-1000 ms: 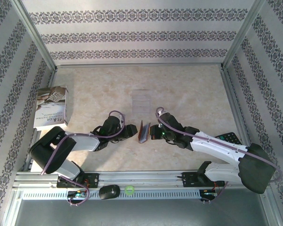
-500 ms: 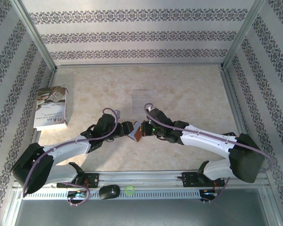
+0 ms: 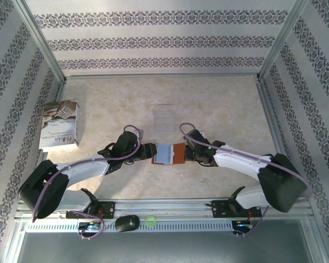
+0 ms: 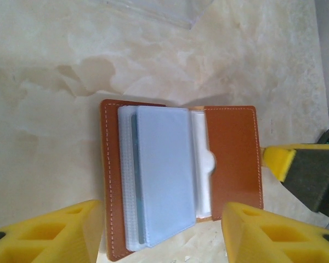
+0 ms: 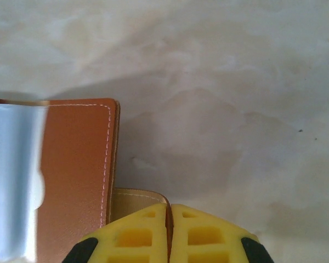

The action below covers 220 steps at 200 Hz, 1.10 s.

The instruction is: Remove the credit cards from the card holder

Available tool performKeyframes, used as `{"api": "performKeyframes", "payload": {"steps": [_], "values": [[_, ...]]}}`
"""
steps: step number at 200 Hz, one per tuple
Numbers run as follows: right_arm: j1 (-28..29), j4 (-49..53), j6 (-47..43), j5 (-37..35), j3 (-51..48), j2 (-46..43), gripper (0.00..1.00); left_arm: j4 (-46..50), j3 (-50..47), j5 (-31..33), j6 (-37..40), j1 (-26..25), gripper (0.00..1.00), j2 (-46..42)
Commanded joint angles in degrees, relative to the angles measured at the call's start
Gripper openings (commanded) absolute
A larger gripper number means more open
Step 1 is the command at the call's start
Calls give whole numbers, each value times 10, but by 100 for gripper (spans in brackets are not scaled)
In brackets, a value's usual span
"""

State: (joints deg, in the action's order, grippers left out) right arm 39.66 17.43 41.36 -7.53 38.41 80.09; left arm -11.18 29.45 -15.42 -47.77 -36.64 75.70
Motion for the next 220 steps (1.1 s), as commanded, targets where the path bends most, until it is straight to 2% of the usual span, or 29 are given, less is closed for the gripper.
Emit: {"api": "performKeyframes", "payload": {"steps": [1, 40, 79, 102, 126, 163, 176, 194, 220], "values": [[-6, -6, -31, -27, 39, 43, 0, -6, 15, -11, 14, 6, 59, 6], [-6, 6, -30, -48, 59, 93, 0, -15, 2, -10, 14, 6, 61, -1], [-6, 18, -41, -66, 85, 119, 23, -15, 10, -12, 25, 7, 65, -1], [0, 15, -46, -71, 79, 64, 46, -3, 21, -10, 33, 7, 66, -7], [7, 34, -53, -78, 77, 3, 59, -2, 19, 3, 32, 9, 69, -23], [57, 43, -85, -103, 80, -86, 66, 15, 13, 22, 30, 24, 71, -67], [79, 21, -107, -65, 84, -94, 67, 38, 15, 35, 37, 30, 72, -88], [103, 1, -126, 4, 108, -59, 67, 82, 17, 60, 45, 38, 72, -123], [123, 13, -137, 29, 159, 34, 68, 132, 1, 78, 44, 72, 77, -179]]}}
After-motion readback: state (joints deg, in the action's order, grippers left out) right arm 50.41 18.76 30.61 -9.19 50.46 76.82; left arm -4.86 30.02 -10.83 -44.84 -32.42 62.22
